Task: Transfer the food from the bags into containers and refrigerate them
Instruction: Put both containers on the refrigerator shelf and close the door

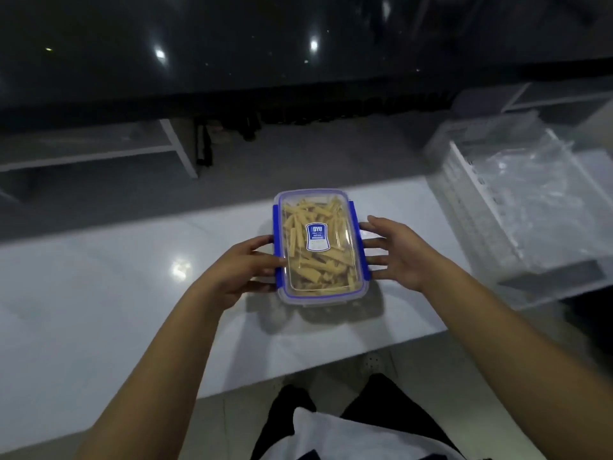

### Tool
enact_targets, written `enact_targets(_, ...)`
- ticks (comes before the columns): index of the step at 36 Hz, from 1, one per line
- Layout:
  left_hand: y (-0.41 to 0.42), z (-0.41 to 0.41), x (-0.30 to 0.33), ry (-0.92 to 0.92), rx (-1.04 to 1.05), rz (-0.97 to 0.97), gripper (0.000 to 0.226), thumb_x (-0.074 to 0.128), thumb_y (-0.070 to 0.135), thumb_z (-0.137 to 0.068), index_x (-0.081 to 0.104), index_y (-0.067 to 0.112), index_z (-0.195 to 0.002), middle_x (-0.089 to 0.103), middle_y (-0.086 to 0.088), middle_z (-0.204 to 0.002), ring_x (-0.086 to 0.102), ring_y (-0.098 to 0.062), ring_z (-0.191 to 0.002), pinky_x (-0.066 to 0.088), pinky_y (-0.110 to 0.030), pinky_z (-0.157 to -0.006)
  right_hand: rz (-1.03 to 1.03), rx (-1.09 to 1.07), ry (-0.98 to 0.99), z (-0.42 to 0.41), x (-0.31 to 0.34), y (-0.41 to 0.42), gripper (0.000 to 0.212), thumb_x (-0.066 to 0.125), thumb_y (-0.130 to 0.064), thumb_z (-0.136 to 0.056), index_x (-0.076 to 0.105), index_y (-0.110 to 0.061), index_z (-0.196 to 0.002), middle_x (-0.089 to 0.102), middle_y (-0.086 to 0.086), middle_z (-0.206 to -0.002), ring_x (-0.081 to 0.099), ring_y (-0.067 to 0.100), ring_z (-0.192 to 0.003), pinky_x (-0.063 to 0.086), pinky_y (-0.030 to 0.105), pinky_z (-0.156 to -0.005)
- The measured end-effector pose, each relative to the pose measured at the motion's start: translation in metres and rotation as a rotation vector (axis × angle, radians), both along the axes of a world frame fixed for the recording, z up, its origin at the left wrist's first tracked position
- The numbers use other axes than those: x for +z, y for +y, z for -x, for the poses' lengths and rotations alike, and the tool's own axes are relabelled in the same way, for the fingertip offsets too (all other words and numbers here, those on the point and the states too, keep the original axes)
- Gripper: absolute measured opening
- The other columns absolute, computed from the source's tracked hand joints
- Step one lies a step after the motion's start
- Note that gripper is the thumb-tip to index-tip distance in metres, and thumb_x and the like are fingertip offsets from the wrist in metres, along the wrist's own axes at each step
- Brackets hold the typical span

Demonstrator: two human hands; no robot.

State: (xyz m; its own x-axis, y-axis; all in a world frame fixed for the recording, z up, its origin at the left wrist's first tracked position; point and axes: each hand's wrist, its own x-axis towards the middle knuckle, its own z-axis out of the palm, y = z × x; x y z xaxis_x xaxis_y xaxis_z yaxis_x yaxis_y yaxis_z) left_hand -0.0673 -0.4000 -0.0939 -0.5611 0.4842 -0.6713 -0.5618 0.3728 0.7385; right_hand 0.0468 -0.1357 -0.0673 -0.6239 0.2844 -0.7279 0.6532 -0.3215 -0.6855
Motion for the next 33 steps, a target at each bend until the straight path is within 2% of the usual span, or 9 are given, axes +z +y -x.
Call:
enact_targets(4,0.001,-0.017,-0.005,-0.014,-0.115,-0.029,0.046,0.076,0.016,-0.087,0.058,0.033,-0.126,0.077,-0.006,-0.103,0.075,-0.026,-0.097,0.061,-0.05,-0.083,0.059,-0.129,-0.024,-0.052,-0.003,-0.01,0.04,0.059,-0.053,-0.093,0.07,-0.024,-0.118,0.069,0.008,-0.117,0.07,0.029,-0.101,0.059,0.04,-0.071)
enact_targets(9,0.019,-0.056,-0.002,-0.004,-0.243,-0.041,0.049,0.078,0.016,-0.084,0.06,0.038,-0.123,0.075,-0.003,-0.094,0.076,-0.023,-0.093,0.064,-0.041,-0.073,0.149,-0.284,-0.014,-0.125,0.0,-0.013,0.041,0.058,-0.048,-0.093,0.069,-0.021,-0.122,0.067,0.012,-0.12,0.07,0.031,-0.1,0.059,0.04,-0.069)
enact_targets(13,0.044,-0.092,0.009,0.016,-0.368,-0.064,0.059,0.083,0.025,-0.073,0.062,0.037,-0.127,0.072,-0.004,-0.101,0.075,-0.02,-0.097,0.063,-0.038,-0.071,0.265,-0.423,0.047,-0.193,0.004,-0.006,0.054,0.063,-0.05,-0.08,0.068,-0.022,-0.126,0.066,0.01,-0.117,0.062,0.033,-0.106,0.055,0.05,-0.09)
enact_targets(15,0.061,-0.111,0.014,0.007,-0.415,-0.088,0.06,0.085,0.023,-0.073,0.063,0.039,-0.126,0.071,-0.005,-0.102,0.074,-0.021,-0.098,0.062,-0.037,-0.07,0.286,-0.482,0.095,-0.228,0.009,0.0,0.052,0.063,-0.051,-0.08,0.071,-0.024,-0.123,0.067,0.008,-0.119,0.063,0.032,-0.105,0.052,0.051,-0.094)
enact_targets(18,0.091,-0.144,0.021,0.015,-0.486,-0.116,0.055,0.082,0.011,-0.081,0.065,0.039,-0.125,0.069,-0.01,-0.107,0.074,-0.023,-0.098,0.062,-0.037,-0.069,0.259,-0.567,0.153,-0.28,0.018,0.008,0.044,0.062,-0.051,-0.082,0.075,-0.026,-0.116,0.071,0.008,-0.12,0.071,0.032,-0.103,0.056,0.052,-0.089)
enact_targets(20,0.113,-0.171,0.025,0.011,-0.525,-0.132,0.055,0.081,0.008,-0.081,0.066,0.037,-0.125,0.068,-0.012,-0.109,0.074,-0.026,-0.099,0.062,-0.04,-0.07,0.236,-0.628,0.179,-0.315,0.023,0.014,0.045,0.062,-0.05,-0.082,0.074,-0.025,-0.118,0.072,0.01,-0.119,0.071,0.033,-0.104,0.06,0.05,-0.08)
enact_targets(25,0.163,-0.245,0.034,-0.018,-0.649,-0.176,0.058,0.082,0.017,-0.077,0.065,0.037,-0.128,0.07,-0.01,-0.116,0.069,-0.033,-0.112,0.057,-0.056,-0.089,0.196,-0.785,0.254,-0.41,0.028,0.03,0.047,0.063,-0.047,-0.083,0.072,-0.022,-0.122,0.071,0.012,-0.119,0.073,0.033,-0.1,0.059,0.047,-0.074)
enact_targets(30,0.212,-0.319,0.033,0.055,-0.804,-0.178,0.07,0.086,0.02,-0.071,0.06,0.035,-0.134,0.075,-0.007,-0.108,0.074,-0.024,-0.098,0.06,-0.031,-0.069,0.194,-0.884,0.301,-0.503,0.018,0.042,0.046,0.063,-0.048,-0.085,0.072,-0.023,-0.123,0.069,0.011,-0.123,0.069,0.036,-0.108,0.057,0.056,-0.089)
enact_targets(33,0.24,-0.357,0.028,0.032,-0.88,-0.195,0.058,0.084,0.017,-0.072,0.068,0.044,-0.121,0.074,-0.008,-0.11,0.074,-0.024,-0.099,0.059,-0.031,-0.069,0.179,-0.937,0.318,-0.549,0.011,0.05,0.046,0.065,-0.049,-0.083,0.073,-0.023,-0.12,0.07,0.01,-0.121,0.07,0.035,-0.107,0.058,0.054,-0.085)
